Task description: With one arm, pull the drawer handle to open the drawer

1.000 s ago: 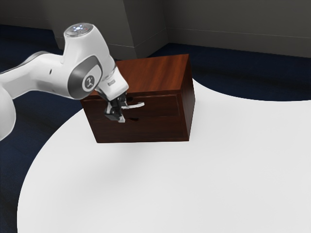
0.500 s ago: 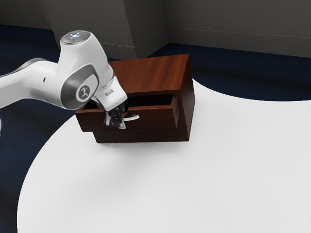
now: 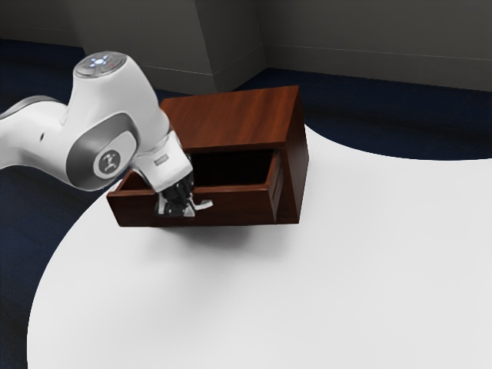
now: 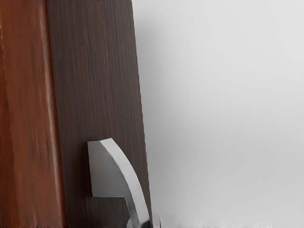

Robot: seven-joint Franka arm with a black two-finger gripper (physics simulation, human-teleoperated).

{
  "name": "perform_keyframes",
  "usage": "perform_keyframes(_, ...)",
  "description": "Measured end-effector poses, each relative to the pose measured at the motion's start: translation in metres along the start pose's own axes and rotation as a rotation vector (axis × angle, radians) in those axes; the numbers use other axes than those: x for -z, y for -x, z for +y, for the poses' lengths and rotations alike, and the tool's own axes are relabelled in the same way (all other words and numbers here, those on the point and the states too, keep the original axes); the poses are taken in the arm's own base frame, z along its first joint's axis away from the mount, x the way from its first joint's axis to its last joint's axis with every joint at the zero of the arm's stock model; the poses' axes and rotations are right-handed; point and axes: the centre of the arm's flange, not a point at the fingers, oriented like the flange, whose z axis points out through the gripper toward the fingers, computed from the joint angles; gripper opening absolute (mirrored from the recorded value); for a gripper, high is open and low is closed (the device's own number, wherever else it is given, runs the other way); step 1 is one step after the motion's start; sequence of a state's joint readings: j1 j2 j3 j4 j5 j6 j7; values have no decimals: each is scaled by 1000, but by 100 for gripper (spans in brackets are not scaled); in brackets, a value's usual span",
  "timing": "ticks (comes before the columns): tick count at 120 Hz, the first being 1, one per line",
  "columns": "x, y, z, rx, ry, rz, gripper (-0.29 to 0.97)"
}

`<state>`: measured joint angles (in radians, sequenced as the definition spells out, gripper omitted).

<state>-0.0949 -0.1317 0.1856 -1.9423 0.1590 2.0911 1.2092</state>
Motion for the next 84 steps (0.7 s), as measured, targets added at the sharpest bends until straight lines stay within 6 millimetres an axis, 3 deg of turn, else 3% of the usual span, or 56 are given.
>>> perform_keyframes(19,0,-3,18,21,4,-9,-12)
perform_keyframes(47,4,-4,42,50,13,0,-2)
perform_keyframes(84,23,-12,70,24,-43,-60,-5)
